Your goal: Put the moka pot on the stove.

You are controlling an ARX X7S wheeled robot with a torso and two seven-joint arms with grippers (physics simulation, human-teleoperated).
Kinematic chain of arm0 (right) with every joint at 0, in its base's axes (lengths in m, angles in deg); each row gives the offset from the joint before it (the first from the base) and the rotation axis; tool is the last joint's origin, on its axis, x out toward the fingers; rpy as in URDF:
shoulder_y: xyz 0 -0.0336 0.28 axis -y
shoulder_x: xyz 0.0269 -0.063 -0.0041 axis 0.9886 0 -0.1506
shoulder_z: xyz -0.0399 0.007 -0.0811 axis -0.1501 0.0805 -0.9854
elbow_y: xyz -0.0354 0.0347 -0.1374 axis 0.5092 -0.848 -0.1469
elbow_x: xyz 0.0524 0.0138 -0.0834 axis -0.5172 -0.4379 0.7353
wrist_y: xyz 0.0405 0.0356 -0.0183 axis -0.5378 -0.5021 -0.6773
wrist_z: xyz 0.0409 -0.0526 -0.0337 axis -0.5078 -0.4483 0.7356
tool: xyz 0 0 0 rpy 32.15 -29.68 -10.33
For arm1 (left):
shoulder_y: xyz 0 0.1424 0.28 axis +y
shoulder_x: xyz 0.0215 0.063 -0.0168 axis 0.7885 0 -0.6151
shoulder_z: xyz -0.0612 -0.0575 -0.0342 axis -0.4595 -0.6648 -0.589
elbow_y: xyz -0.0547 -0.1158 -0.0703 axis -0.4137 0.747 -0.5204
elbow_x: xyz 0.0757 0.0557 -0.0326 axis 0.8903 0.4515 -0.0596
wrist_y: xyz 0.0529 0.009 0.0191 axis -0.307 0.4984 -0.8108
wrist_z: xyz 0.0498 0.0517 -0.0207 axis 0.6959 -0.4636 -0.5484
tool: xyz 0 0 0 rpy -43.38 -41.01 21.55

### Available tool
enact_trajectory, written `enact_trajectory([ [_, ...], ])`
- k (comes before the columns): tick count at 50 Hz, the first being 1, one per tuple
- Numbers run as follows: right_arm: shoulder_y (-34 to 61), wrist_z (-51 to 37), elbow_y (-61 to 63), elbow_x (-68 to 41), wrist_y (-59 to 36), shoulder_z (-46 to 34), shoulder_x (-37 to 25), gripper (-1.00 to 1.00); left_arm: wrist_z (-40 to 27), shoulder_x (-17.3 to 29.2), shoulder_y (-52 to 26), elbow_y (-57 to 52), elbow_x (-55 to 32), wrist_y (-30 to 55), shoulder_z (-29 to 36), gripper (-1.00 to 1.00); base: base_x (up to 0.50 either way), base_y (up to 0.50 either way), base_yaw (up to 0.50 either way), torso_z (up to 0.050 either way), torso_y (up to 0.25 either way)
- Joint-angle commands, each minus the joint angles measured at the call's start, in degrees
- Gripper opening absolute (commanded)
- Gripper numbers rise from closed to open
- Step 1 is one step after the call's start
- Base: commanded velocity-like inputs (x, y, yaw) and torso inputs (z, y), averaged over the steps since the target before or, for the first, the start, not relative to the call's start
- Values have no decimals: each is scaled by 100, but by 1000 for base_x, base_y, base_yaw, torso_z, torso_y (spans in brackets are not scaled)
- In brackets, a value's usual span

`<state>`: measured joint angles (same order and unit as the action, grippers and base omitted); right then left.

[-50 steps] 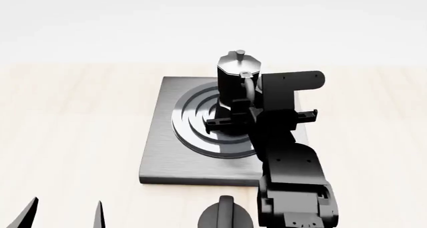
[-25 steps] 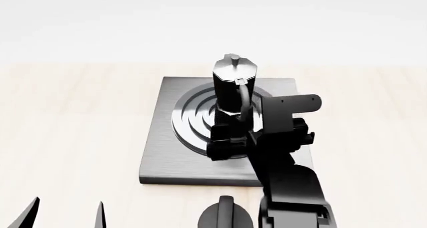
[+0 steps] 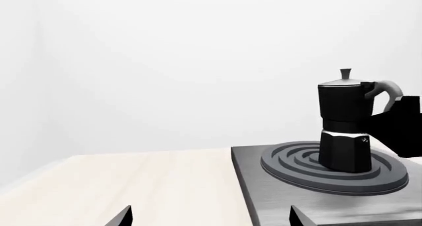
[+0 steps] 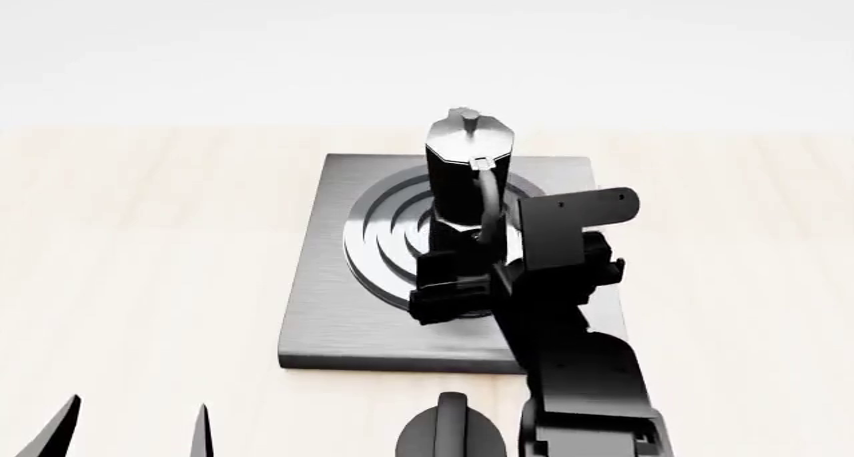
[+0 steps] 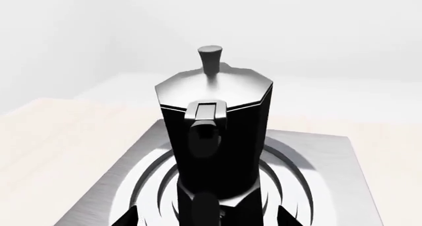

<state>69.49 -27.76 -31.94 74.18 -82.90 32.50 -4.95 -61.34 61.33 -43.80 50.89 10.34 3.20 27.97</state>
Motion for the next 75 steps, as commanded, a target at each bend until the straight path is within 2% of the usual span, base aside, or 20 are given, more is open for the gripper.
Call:
enact_trajectory([
  [1,-57,56,-2,5,319,-188,9,100,-1,7,-6,10,6,-23,13,100,0,0,0,0,0],
  [35,-317,-31,76,-56,1175,-153,-170,100,-27,24,-18,20,17,-47,44,100,0,0,0,0,0],
  [52,-1579,-81,3125,-266,-375,-231,-302,100,-40,32,-24,25,25,-60,59,100,0,0,0,0,0],
  [65,-2310,-159,4765,-498,-1025,-252,-432,100,-43,43,-30,24,28,-56,75,100,0,0,0,0,0],
  [75,-2432,-309,5406,-570,-1248,-253,-529,100,-49,56,-33,9,27,-21,90,100,0,0,0,0,0],
])
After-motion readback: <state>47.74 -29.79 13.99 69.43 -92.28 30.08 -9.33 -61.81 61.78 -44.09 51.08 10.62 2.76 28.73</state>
